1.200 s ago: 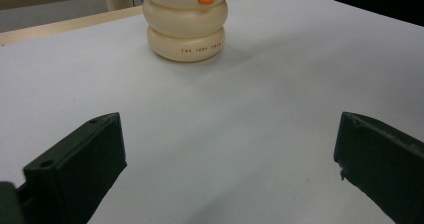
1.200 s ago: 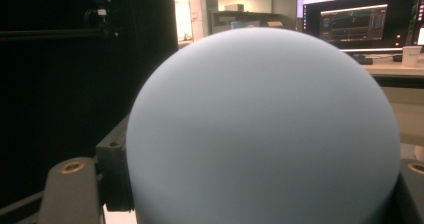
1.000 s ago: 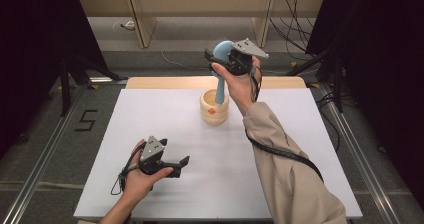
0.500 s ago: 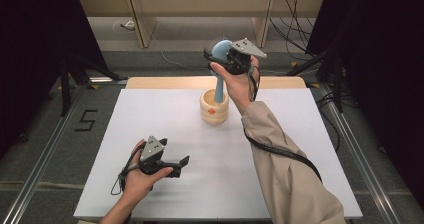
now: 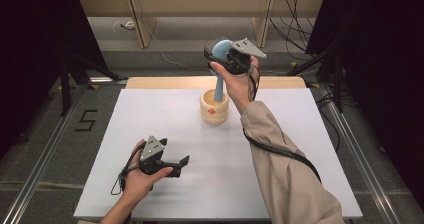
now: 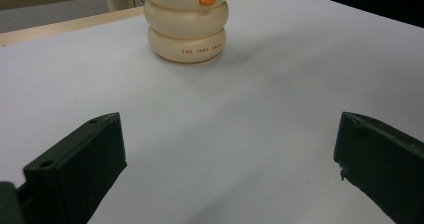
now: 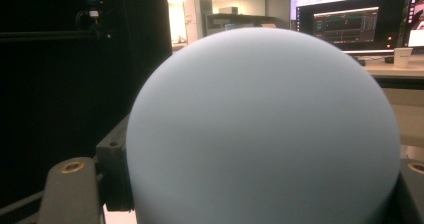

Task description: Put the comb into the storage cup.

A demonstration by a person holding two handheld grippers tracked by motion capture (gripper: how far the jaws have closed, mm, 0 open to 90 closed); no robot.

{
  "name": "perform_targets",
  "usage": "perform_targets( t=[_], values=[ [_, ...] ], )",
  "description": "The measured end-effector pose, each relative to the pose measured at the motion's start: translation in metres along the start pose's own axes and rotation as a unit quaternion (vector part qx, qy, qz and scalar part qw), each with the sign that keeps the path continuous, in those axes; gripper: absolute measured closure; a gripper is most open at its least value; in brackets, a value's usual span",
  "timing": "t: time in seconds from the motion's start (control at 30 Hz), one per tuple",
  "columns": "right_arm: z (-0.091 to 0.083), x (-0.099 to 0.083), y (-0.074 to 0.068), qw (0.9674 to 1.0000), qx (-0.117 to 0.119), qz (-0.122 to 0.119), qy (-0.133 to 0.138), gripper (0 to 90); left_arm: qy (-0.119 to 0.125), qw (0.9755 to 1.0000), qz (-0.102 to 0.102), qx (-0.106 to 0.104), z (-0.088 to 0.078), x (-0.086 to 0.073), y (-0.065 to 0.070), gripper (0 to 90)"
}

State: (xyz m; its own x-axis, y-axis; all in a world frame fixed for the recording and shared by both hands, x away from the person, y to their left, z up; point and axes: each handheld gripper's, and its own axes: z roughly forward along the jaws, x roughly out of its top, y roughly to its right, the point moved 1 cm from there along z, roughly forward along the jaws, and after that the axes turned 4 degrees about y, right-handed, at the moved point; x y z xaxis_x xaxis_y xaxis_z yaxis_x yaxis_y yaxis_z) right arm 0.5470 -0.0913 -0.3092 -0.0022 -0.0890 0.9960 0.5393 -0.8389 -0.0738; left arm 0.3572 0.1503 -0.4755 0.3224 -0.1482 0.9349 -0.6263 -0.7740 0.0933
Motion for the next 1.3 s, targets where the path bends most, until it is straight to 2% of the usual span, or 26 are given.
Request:
perform_targets(
  t=[0.8,0.9,1.3],
  values=[
    [0.004,-0.008,-0.002,0.9999,-0.007,-0.008,-0.003,24.5,0.000,1.0000,0.001,0.000,0.000,0.000,0.000,0.0],
    [0.004,-0.009,-0.003,0.9998,-0.008,-0.017,-0.003,24.5,0.001,1.0000,0.002,0.000,0.000,0.000,0.000,0.0],
    [0.007,-0.013,-0.004,0.9998,-0.010,-0.015,-0.003,24.5,0.001,1.0000,0.001,0.000,0.000,0.000,0.001,0.0]
  ],
)
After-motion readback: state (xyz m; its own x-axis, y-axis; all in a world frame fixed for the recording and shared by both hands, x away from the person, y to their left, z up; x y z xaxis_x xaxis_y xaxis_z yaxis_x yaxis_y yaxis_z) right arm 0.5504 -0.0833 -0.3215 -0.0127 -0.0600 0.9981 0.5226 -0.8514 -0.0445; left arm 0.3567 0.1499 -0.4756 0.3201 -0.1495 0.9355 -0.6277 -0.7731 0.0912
